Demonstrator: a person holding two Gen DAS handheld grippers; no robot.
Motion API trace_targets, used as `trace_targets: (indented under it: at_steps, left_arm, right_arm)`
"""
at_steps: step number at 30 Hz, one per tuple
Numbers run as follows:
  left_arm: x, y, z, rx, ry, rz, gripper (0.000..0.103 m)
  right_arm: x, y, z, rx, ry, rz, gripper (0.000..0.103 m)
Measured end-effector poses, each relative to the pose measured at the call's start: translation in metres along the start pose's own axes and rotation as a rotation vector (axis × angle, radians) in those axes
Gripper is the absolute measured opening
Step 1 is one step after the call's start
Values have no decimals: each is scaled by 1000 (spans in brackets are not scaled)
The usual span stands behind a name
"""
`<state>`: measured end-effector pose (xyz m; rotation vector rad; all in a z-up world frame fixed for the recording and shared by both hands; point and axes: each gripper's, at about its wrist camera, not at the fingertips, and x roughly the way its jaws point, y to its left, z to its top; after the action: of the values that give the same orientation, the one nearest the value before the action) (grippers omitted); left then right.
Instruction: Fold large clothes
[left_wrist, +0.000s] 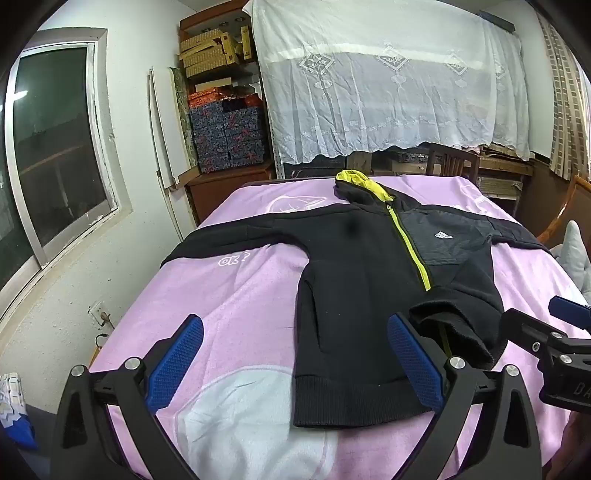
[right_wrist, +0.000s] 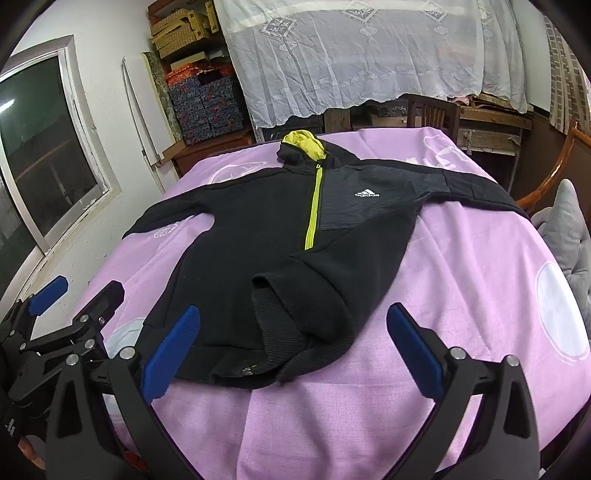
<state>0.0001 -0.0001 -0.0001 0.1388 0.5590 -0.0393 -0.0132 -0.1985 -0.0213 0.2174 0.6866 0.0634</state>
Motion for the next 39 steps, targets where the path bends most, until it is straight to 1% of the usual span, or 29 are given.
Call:
trace_targets:
  at_steps: [8,15,18,22,39]
  left_arm:
    - [-1,-2,-1,7,-5,8,100]
    - [-1,7,-3,4,-2,7,100]
    - [1,2,-2,8,1,7,100]
    - [7,5,-5,8,6,13,100]
    - [7,3,-4,11,7,15,100]
  right_arm:
    - [0,0,0,0,3,0,99]
    - [1,-1,-1,2,5,-2,99]
    - [1,-1,-1,-1,4,-1,99]
    - [1,-1,-1,-1,5,-1,99]
    - [1,0,-1,-1,7,-2,99]
